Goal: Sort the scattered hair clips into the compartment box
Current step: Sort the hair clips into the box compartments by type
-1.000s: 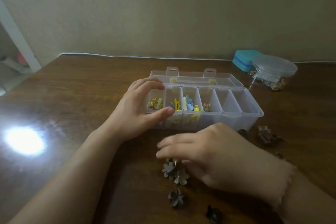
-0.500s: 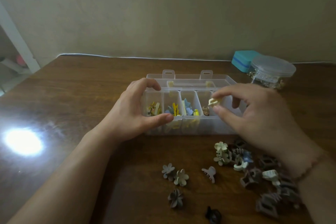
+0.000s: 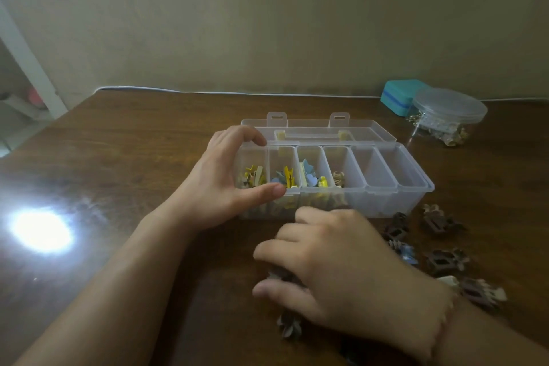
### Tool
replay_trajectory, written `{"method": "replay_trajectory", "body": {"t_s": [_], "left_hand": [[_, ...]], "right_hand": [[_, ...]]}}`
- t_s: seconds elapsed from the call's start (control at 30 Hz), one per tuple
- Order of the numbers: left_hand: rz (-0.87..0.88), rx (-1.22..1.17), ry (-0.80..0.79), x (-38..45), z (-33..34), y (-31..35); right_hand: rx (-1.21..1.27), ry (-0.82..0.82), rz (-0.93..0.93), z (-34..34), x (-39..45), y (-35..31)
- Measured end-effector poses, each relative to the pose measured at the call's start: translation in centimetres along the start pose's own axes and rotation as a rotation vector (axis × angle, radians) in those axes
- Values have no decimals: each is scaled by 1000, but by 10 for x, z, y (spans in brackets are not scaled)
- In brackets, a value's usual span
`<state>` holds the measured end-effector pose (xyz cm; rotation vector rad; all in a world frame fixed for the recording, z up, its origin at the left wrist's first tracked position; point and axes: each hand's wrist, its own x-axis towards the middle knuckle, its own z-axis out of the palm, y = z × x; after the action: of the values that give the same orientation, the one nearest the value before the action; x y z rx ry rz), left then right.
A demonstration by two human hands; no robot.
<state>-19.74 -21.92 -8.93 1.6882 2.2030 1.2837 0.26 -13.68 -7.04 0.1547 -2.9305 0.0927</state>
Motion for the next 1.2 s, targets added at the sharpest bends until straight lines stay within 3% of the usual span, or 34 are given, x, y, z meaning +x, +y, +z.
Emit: {"method": "replay_trajectory", "body": {"t_s": [0.1,0.2,0.3,0.4,0.53,0.67,0.7,0.8,0.9,1.07,1.2], "left_hand": [[1,4,-8,1,0,0],[7,1,0,1,0,0],[1,-6,-8,1,-1,2],[-17,-1,-25,1,-2,3],[-21,-6,-23,1,-2,4],[-26,-10,-20,2,-2,3],[-24,-12,-19,2,-2,3],[-12,-6,-3,1,-1,2],[-13,-6,-8,1,-1,1],[-22,-7,-7,1,-1,2],[-20,-12,-9,1,-1,2]], "right_hand": [[-67,19,-41,6,3,0],[22,155,-39,-2,2,5],[186,387,134,-18,-4,27],[115,517,352,-30,-14,57],[47,371,485,-26,-18,71],[49,443,353,-37,-16,56],[93,393,266,-40,-16,50],[71,10,-24,-39,-17,29],[2,-201,-108,-28,-13,26],[-8,-107,-168,-18,-11,31],[148,236,44,-31,-15,54]]}}
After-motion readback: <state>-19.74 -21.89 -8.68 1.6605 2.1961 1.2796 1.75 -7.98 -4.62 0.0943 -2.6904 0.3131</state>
